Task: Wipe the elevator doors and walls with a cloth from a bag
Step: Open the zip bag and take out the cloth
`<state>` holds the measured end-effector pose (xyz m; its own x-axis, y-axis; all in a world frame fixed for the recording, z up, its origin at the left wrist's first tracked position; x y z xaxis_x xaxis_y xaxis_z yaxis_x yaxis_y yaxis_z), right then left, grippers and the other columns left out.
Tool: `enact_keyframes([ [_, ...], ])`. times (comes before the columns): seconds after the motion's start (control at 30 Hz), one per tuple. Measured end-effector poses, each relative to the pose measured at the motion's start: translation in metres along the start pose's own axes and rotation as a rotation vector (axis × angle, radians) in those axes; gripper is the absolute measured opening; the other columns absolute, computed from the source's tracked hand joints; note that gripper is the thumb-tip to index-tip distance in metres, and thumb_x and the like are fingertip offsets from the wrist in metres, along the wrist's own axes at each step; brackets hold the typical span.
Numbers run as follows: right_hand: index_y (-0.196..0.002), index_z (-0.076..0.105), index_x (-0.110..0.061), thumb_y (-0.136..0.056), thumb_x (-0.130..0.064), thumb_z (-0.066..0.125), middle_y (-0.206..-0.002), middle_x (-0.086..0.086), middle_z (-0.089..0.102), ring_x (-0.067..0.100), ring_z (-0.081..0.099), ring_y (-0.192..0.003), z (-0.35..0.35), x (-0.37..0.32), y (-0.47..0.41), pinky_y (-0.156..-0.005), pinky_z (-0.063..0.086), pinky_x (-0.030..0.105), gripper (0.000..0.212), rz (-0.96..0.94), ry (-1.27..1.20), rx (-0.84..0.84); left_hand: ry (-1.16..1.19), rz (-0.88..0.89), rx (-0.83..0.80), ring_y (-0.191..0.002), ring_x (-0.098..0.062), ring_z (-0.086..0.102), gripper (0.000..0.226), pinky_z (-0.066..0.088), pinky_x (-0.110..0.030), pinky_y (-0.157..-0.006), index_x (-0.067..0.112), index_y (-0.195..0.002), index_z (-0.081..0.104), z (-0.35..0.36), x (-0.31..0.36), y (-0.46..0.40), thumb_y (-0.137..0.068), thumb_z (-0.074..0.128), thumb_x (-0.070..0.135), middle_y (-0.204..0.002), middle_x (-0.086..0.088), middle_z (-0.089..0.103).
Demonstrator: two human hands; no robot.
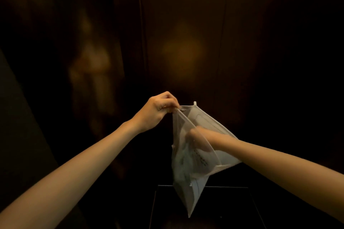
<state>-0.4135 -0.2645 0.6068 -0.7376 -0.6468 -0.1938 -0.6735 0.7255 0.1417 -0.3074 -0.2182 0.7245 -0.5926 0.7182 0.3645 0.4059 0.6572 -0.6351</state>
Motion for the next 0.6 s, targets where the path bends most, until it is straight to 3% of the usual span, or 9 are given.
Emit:
enact_keyframes([
  [0.17,-0.105,0.063,-0.007,-0.09,-0.02,0.055,-0.1,0.007,0.064,0.022,0.058,-0.089,-0.033,-0.013,0.022,-0.076,0.047,0.033,0.021,-0.033,0.027,0.06,-0.055,0.021,-0.003,-0.089,-0.006,0.057,0.012,0.049,-0.019,-0.079,0.005,-0.089,0.07,0.005,-0.007,0.006,-0.085,0.061,-0.001,-0.097,-0.002,0.056],
  [0.33,-0.096,0.065,-0.017,-0.087,-0.02,0.061,-0.084,-0.01,0.06,-0.002,0.055,-0.073,-0.072,-0.007,0.035,-0.061,0.039,0.012,0.01,-0.034,-0.16,0.239,-0.055,-0.043,-0.015,-0.092,-0.003,0.057,0.012,0.048,-0.016,-0.08,0.01,-0.09,0.07,0.011,-0.021,0.019,-0.086,0.062,0.003,-0.097,0.005,0.055],
  [0.4,-0.092,0.064,-0.019,-0.086,-0.02,0.063,-0.083,-0.011,0.061,-0.001,0.057,-0.073,-0.082,-0.002,0.039,-0.061,0.044,0.015,0.006,-0.04,-0.226,0.312,-0.067,-0.061,-0.026,-0.093,-0.002,0.057,0.013,0.047,-0.015,-0.081,0.012,-0.09,0.07,0.012,-0.027,0.024,-0.086,0.061,0.003,-0.097,0.007,0.055],
  [0.53,-0.092,0.061,-0.017,-0.087,-0.022,0.06,-0.088,0.0,0.066,0.016,0.064,-0.08,-0.097,0.011,0.046,-0.071,0.053,0.034,0.007,-0.029,-0.354,0.428,-0.124,-0.071,-0.071,-0.091,-0.004,0.057,0.011,0.047,-0.016,-0.079,0.011,-0.091,0.069,0.015,-0.039,0.033,-0.088,0.06,0.005,-0.098,0.007,0.055],
  [0.6,-0.096,0.059,-0.015,-0.089,-0.021,0.058,-0.093,0.003,0.066,0.018,0.064,-0.083,-0.105,0.018,0.048,-0.074,0.053,0.036,0.009,-0.002,-0.408,0.494,-0.169,-0.081,-0.107,-0.091,-0.005,0.057,0.01,0.047,-0.018,-0.079,0.011,-0.093,0.068,0.017,-0.047,0.039,-0.09,0.059,0.009,-0.099,0.008,0.054],
])
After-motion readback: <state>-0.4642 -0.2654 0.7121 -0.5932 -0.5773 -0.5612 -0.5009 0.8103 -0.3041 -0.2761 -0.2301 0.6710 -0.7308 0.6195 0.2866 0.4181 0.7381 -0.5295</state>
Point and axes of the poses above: each hand's wrist, its own y-axis away from the middle knuckle, its own z-axis out of the palm, x = y × z, the point moved 8 cm from there along -y, towards the middle knuckle
